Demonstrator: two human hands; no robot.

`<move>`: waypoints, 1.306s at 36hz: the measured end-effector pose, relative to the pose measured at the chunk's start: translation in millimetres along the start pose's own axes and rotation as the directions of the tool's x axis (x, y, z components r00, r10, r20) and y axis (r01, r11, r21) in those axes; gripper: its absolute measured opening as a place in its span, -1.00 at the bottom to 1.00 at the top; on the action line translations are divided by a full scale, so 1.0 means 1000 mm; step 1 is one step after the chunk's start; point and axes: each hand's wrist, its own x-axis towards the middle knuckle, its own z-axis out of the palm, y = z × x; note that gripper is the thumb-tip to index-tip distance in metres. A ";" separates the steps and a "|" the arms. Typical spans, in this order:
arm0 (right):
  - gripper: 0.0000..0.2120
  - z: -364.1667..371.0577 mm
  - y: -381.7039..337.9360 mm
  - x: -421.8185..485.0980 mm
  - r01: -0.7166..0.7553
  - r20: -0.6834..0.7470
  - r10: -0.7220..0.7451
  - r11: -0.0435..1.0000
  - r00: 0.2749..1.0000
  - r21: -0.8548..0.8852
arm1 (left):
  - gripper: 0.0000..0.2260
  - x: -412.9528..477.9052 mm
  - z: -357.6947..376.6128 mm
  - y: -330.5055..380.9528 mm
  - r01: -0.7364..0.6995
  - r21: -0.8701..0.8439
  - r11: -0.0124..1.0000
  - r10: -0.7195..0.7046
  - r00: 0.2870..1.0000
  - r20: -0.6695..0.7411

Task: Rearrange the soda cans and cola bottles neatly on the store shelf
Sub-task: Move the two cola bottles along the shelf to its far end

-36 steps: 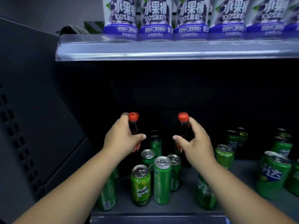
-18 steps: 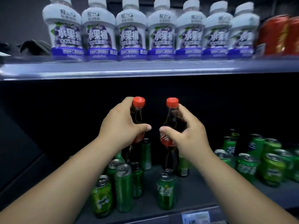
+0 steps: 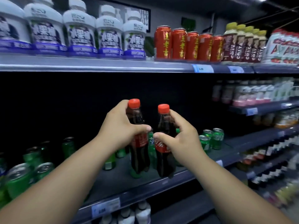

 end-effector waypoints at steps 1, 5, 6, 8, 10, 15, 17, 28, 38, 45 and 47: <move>-0.28 -0.010 0.006 -0.003 -0.016 -0.002 0.016 1.000 1.000 -0.012 | -0.38 -0.001 0.012 0.005 -0.001 -0.012 1.000 0.001 1.000 0.010; -0.30 -0.039 0.034 -0.009 -0.089 -0.031 0.089 0.996 0.996 -0.012 | -0.40 -0.002 0.055 0.019 -0.001 -0.044 0.999 0.004 0.997 0.075; -0.32 -0.044 0.042 -0.009 -0.106 -0.039 0.106 0.994 0.994 -0.010 | -0.41 -0.002 0.065 0.022 -0.001 -0.046 0.999 0.006 0.996 0.094; -0.35 -0.055 0.057 -0.008 -0.132 -0.045 0.132 0.991 0.990 -0.001 | -0.41 0.002 0.086 0.027 -0.006 -0.053 0.999 0.013 0.992 0.129; -0.37 -0.064 0.072 -0.004 -0.149 -0.059 0.149 0.989 0.987 0.007 | -0.40 0.009 0.105 0.031 -0.010 -0.064 0.998 0.020 0.987 0.160; -0.30 -0.082 0.113 0.009 -0.238 -0.133 0.240 0.971 0.962 0.026 | -0.41 0.034 0.151 0.034 -0.014 -0.102 0.995 0.036 0.975 0.220; -0.33 -0.091 0.127 0.015 -0.245 -0.172 0.246 0.969 0.954 0.028 | -0.41 0.045 0.169 0.035 -0.029 -0.111 0.993 0.055 0.969 0.239; -0.40 -0.146 0.197 0.040 -0.304 -0.297 0.283 0.953 0.912 -0.023 | -0.43 0.082 0.261 0.050 -0.044 -0.197 0.979 0.112 0.932 0.346; -0.41 -0.197 0.274 0.066 -0.360 -0.244 0.344 0.933 0.906 -0.021 | -0.43 0.105 0.343 0.076 -0.007 -0.210 0.978 0.080 0.935 0.345; -0.38 -0.235 0.335 0.094 -0.348 -0.152 0.342 0.937 0.927 -0.016 | -0.44 0.123 0.398 0.090 0.055 -0.148 0.988 -0.013 0.962 0.273; -0.39 -0.244 0.346 0.101 -0.334 -0.119 0.330 0.942 0.936 -0.014 | -0.45 0.126 0.413 0.095 0.069 -0.135 0.988 -0.033 0.967 0.253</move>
